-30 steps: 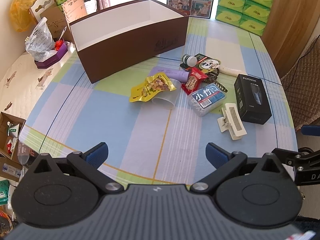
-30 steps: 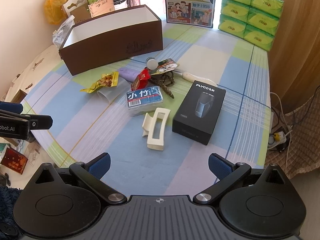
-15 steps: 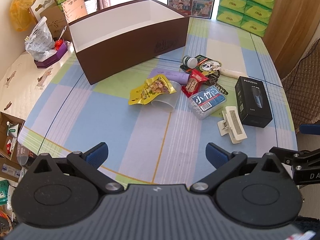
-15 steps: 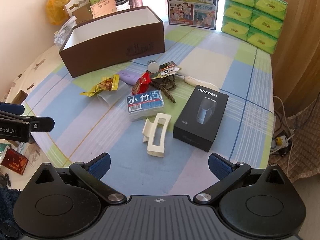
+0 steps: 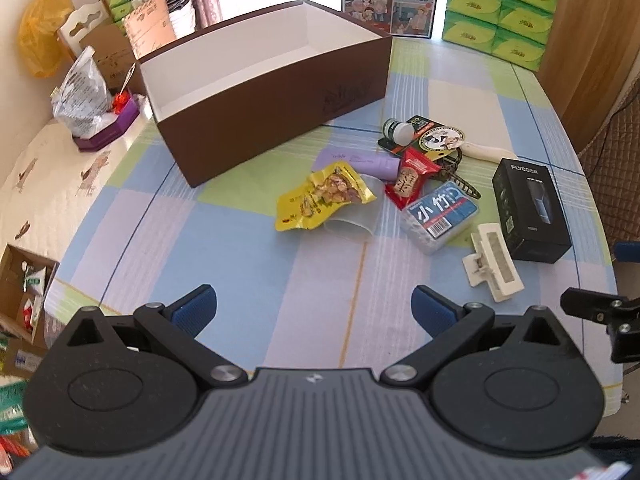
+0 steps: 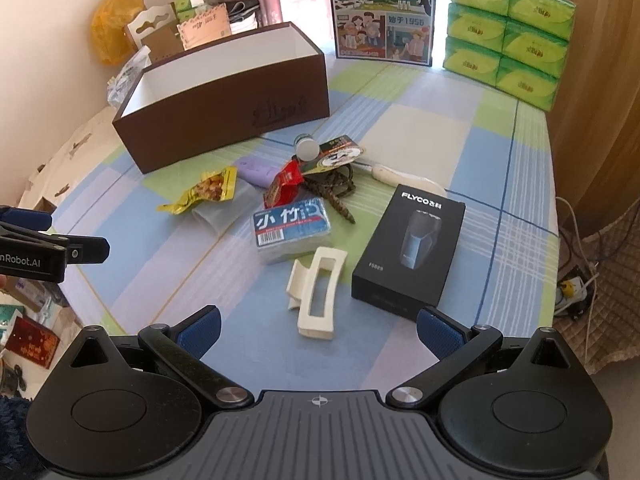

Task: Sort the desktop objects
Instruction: 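Move both tools toward the items beside the brown box, then grasp the yellow snack bag with the left tool while the right tool grasps the white clip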

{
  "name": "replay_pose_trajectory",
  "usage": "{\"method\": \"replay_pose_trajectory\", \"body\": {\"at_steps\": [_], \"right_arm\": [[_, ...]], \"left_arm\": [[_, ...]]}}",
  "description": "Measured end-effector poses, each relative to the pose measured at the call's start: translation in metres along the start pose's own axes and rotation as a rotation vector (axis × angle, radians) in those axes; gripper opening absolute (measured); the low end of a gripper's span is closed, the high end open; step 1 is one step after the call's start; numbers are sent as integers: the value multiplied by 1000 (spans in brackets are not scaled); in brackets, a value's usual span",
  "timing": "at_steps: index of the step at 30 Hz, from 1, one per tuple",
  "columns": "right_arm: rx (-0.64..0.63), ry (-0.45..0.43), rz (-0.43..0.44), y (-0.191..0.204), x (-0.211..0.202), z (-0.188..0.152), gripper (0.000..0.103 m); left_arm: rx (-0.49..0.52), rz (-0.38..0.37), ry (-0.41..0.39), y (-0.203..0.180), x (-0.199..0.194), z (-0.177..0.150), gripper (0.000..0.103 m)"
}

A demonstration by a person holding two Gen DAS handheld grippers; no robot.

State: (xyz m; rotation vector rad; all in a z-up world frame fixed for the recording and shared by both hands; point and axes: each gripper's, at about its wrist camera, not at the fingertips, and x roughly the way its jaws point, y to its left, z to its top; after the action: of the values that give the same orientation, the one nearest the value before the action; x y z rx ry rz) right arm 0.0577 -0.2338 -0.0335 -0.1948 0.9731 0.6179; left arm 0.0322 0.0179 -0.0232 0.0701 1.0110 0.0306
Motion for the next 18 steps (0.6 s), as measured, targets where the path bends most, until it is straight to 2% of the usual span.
{"method": "replay_pose_trajectory", "body": {"at_steps": [11,18], "right_arm": [[14,-2,-32,0,20,5,101],[55,35,-56,-2,37,3,101]], "left_arm": [[134,11,-54,12,33,12,102],[281,22,-59,18,67,12,97]]}}
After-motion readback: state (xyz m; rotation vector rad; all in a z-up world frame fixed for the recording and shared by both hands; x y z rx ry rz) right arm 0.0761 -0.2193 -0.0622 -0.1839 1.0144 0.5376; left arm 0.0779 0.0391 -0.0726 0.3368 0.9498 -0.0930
